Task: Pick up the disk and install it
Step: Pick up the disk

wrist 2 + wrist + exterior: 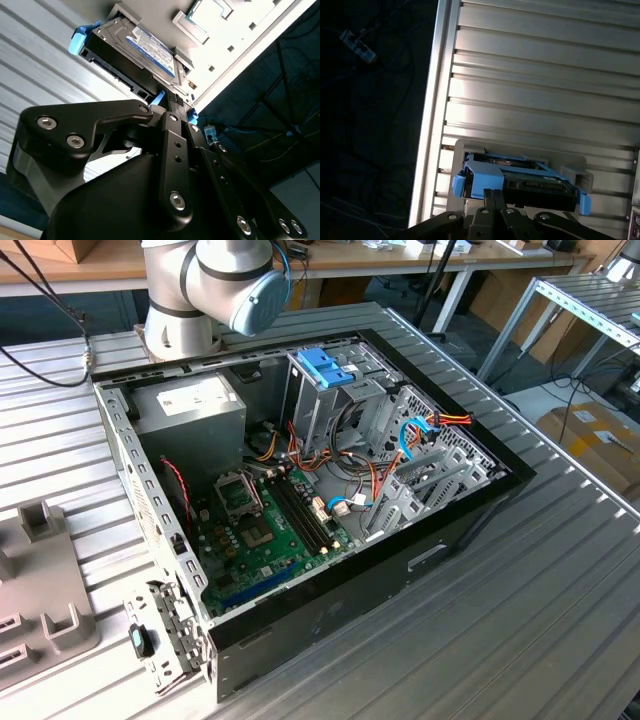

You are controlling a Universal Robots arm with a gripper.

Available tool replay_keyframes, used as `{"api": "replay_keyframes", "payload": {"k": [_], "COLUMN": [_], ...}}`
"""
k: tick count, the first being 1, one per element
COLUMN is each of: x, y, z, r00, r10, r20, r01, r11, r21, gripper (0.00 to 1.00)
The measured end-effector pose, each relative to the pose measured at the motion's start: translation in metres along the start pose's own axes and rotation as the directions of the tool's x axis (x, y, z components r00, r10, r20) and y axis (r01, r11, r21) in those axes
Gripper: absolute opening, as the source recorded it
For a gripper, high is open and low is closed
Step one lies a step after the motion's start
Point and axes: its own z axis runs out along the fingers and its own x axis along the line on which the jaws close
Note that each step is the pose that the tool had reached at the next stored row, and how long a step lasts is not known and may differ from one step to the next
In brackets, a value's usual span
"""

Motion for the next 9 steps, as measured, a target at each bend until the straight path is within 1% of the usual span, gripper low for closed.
{"api": "replay_keyframes", "payload": {"k": [2, 3, 4, 5, 6, 8, 9], "x": [0.0000, 0.0000, 0.0000, 0.0000, 0.0000, 0.0000, 0.0000], "y": [0.0000, 0.0000, 0.0000, 0.0000, 0.0000, 0.0000, 0.0000], "z": [0.0000, 0.0000, 0.0000, 0.0000, 0.0000, 0.0000, 0.0000], "r00": [0.9994, 0.9983, 0.9973, 0.9944, 0.9903, 0.9840, 0.9830], "r10": [-0.034, -0.058, -0.073, -0.106, -0.139, -0.178, -0.183], "r20": [0.0007, 0.0011, 0.0015, 0.0021, 0.0026, 0.0035, 0.0035], "r01": [0.034, 0.058, 0.073, 0.106, 0.139, 0.178, 0.183], "r11": [0.9994, 0.9983, 0.9973, 0.9944, 0.9903, 0.9840, 0.9830], "r21": [-0.0001, -0.0001, -0.0002, -0.0002, -0.0002, -0.0002, -0.0002], "gripper": [0.11, 0.11, 0.11, 0.11, 0.11, 0.11, 0.11]}}
